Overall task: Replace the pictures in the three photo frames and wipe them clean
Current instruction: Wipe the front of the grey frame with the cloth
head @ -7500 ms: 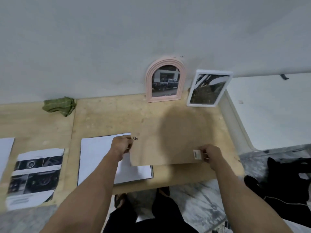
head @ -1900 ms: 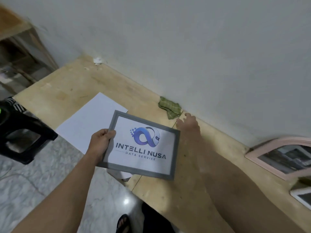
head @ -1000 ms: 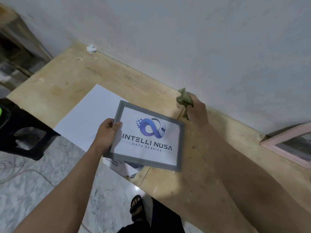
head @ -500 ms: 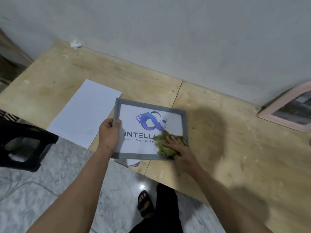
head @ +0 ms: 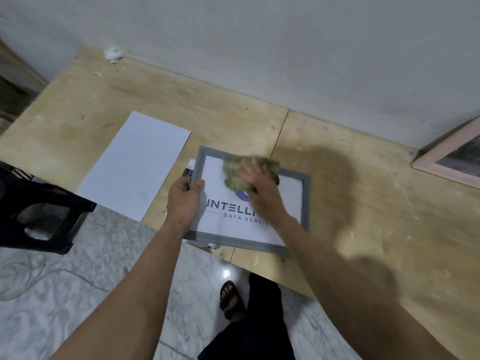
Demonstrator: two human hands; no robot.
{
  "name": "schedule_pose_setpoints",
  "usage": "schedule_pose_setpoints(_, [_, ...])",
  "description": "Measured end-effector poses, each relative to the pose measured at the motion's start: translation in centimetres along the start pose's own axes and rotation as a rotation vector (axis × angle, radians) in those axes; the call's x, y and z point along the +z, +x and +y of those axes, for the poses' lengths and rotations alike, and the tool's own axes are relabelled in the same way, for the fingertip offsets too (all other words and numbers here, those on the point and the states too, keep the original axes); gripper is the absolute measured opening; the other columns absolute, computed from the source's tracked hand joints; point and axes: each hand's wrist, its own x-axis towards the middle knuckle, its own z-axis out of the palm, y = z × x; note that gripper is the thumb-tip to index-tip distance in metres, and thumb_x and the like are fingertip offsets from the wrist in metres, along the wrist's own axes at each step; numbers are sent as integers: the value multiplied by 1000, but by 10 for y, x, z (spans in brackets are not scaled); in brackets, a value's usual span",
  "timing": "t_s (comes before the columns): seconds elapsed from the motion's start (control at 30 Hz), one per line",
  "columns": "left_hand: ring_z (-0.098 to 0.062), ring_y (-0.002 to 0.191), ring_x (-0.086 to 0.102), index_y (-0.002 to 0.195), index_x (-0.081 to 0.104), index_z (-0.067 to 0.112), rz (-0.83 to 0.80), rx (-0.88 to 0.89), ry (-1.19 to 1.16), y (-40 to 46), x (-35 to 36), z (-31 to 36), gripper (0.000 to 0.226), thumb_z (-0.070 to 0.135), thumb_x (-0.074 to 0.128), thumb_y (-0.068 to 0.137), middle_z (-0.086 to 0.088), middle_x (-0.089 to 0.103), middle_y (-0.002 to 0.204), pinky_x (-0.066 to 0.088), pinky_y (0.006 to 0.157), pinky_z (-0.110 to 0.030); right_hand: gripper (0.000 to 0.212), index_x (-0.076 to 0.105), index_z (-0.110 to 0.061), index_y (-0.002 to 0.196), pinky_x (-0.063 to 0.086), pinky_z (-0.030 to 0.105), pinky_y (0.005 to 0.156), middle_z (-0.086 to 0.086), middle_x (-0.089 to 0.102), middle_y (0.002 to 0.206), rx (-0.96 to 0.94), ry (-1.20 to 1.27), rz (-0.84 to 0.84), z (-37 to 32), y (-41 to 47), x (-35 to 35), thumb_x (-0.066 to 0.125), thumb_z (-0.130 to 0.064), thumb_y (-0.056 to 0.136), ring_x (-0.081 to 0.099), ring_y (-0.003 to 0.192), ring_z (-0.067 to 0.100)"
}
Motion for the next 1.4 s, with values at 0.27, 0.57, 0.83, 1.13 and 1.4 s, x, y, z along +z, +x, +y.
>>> schedule_pose_setpoints(0.27, [-24, 73, 56, 72, 50, 17, 30, -60, -23, -3, -1, -3, 26, 23, 61, 95, -4, 61, 77, 49, 72, -40, 27, 70, -9, 80, 43, 28, 57, -5, 69, 70, 449, 695, -495, -19, -90, -51, 52, 5, 66, 62, 62, 7])
schedule_pose_setpoints(0.57, [-26, 77, 61, 77, 53, 14, 8, -66, -13, -11, 8, 1, 21, 22, 61, 94, -7, 66, 84, 54, 78, -46, 24, 70, -26, 104, 44, 23, 84, -3, 70, 103, 282, 205, 271, 10, -16, -63, 58, -11, 89, 61, 93, 9])
schedule_pose_setpoints(0.83, [-23, 71, 47, 81, 55, 8, 45, -90, -54, -18, 10, -4, 21, 23, 65, 92, -12, 51, 77, 42, 68, -39, 51, 52, -25, 137, 7, 32, 120, -6, 34, 152, 53, 194, -311, 1, -101, 8, 58, -6, 90, 17, 146, 15])
schedule_pose_setpoints(1.13, [-36, 84, 66, 88, 61, 1, 40, -148, -110, -31, 13, -7, 22, 22, 65, 92, -16, 70, 91, 56, 83, -52, 16, 66, -27, 95, 48, 34, 66, -11, 63, 70, 352, 507, 355, -1, -52, -76, 54, -17, 93, 56, 65, 9])
schedule_pose_setpoints(1.4, [-19, 69, 55, 80, 63, 11, 75, -150, -215, -28, 33, 24, 27, 34, 58, 91, -9, 62, 77, 46, 65, -30, 47, 49, -21, 139, -10, 26, 115, -5, 30, 155, -32, 122, -92, -44, -11, 21, 56, -16, 93, 11, 148, 13])
